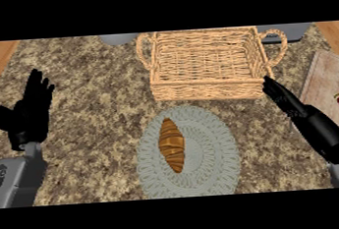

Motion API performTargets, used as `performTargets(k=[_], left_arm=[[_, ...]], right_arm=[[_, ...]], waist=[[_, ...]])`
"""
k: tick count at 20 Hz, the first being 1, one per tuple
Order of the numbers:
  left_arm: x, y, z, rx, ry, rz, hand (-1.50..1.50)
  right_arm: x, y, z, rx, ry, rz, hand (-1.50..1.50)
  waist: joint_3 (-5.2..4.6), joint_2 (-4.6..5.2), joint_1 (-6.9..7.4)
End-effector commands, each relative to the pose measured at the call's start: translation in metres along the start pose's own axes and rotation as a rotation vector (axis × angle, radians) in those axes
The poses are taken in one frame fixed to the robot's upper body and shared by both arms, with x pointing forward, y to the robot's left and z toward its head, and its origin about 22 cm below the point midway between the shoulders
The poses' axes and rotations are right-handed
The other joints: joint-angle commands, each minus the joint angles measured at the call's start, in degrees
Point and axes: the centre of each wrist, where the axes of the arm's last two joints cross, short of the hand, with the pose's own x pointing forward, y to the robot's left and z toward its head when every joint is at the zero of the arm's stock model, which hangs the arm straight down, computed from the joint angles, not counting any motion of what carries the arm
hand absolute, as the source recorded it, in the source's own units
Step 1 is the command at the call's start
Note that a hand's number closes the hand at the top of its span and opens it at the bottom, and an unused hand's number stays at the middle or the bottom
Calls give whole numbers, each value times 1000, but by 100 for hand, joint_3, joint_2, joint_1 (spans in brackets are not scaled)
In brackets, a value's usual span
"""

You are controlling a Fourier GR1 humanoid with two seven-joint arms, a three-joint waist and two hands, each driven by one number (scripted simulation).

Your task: Pick the croissant from the placemat and place it in the basket

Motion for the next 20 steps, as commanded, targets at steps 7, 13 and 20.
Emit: performTargets(k=[7, 13, 20], left_arm=[[-21, -43, 45, -204, -111, -23, 0], [-14, -38, 49, -213, -124, -34, 0], [-13, -32, 53, -169, -136, -46, 0]], right_arm=[[51, 113, -24, -150, -195, 77, 150], [35, 222, -40, -410, -34, 42, -150], [-9, 198, -41, -641, 253, 346, -150]], waist=[[-112, -4, -6], [-107, 20, 3], [-172, -63, -340]])
